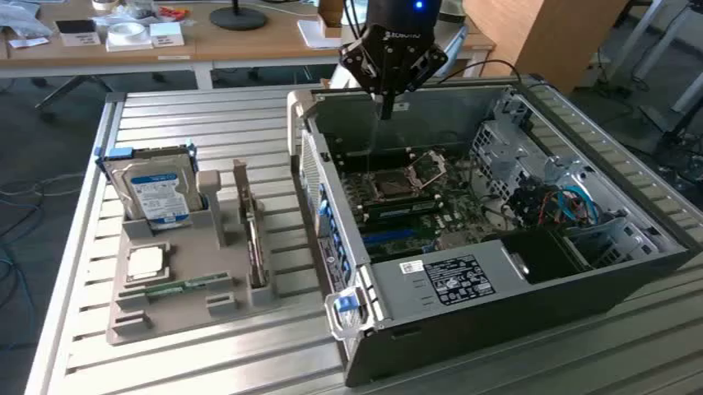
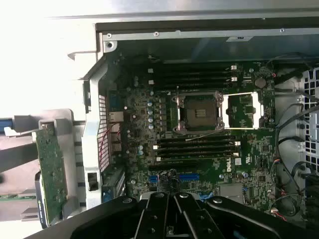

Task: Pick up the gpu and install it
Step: 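Reach for the gpu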

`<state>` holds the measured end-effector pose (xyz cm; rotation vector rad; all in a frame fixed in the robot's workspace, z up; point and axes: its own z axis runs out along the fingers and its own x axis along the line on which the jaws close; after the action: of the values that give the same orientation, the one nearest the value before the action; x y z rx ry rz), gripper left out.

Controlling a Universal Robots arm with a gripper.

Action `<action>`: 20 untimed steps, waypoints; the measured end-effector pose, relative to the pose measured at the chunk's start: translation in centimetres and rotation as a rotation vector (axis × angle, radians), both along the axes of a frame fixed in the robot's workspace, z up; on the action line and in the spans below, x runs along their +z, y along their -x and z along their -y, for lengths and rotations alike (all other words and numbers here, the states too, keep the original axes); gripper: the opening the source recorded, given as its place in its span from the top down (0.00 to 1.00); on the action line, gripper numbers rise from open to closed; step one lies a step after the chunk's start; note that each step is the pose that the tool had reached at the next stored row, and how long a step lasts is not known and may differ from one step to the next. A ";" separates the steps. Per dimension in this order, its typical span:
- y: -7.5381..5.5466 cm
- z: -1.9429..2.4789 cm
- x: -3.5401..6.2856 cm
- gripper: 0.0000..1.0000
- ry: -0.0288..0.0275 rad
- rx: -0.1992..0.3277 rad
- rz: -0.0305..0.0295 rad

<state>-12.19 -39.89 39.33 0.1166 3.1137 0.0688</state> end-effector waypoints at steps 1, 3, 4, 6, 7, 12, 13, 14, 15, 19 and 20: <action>0.0 0.00 0.00 0.89 0.0000 0.000 0.0000; 0.0 0.00 0.00 0.89 0.0000 0.000 0.0000; 0.0 0.00 0.00 0.89 0.0000 0.000 0.0000; 0.0 0.00 0.00 0.89 0.0000 0.000 0.0000; 0.0 0.00 0.00 0.89 0.0000 0.000 0.0000; 0.1 -0.01 0.00 0.89 -0.0001 0.000 0.0001; 0.1 0.00 -0.01 0.89 -0.0001 0.000 0.0002; 0.2 0.00 -0.01 0.89 -0.0001 0.000 0.0001; 0.3 0.00 0.00 0.89 0.0000 0.000 0.0000; 1.1 -0.01 0.00 0.89 0.0000 0.000 0.0000; 1.4 -0.01 0.00 0.89 0.0000 0.000 -0.0001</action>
<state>-13.57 -39.88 39.33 0.1165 3.1138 0.0688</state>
